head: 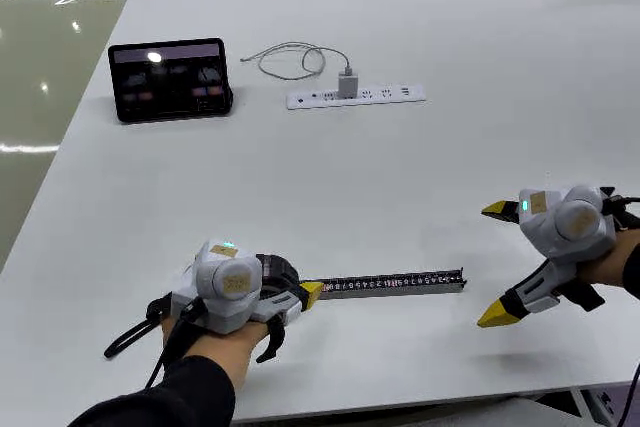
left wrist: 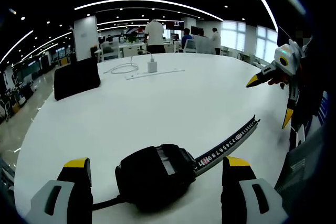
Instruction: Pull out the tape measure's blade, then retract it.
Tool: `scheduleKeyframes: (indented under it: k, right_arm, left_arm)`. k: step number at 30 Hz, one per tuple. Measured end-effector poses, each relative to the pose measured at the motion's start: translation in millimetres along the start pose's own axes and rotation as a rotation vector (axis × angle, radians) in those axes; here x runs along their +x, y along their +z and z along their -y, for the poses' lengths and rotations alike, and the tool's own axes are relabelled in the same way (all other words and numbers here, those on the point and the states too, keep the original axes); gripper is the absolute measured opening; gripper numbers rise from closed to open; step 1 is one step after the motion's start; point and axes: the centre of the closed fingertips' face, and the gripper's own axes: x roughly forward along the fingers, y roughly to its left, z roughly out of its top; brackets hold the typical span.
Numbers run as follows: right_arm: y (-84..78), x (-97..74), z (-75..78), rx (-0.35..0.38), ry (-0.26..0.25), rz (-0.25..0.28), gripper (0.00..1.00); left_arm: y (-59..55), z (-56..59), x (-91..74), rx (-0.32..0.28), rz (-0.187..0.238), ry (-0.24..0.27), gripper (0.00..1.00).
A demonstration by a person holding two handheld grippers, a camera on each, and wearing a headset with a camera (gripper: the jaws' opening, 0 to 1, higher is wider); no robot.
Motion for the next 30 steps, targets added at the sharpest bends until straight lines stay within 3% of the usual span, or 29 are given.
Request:
scheduleKeyframes:
  k: [8, 13, 21, 23, 27, 30]
  right_arm:
    - [1.0, 14.7, 6.5, -0.029, 0.040, -0.020, 0.95]
    - [-2.3, 24.3, 1.1, -0.047, 0.084, -0.036, 0.79]
    - [-13.1, 34.6, -6.3, -0.042, 0.126, -0.044, 0.55]
    - [-15.4, 35.5, -8.0, -0.045, 0.131, -0.053, 0.53]
    - [-18.8, 36.2, -13.8, -0.045, 0.154, -0.062, 0.32]
    - [-19.5, 38.0, -17.2, -0.059, 0.165, -0.066, 0.28]
  left_arm:
    - [3.2, -0.1, 2.3, -0.006, 0.027, -0.008, 1.00]
    - [4.5, -3.6, 4.1, -0.013, 0.048, 0.002, 1.00]
    - [2.9, -3.4, 5.8, -0.042, 0.048, 0.000, 1.00]
    - [2.4, -2.4, 6.3, -0.047, 0.048, -0.005, 1.00]
    - [1.1, -0.3, 6.4, -0.048, 0.044, -0.011, 1.00]
    - [1.6, 0.1, 6.4, -0.046, 0.047, -0.011, 1.00]
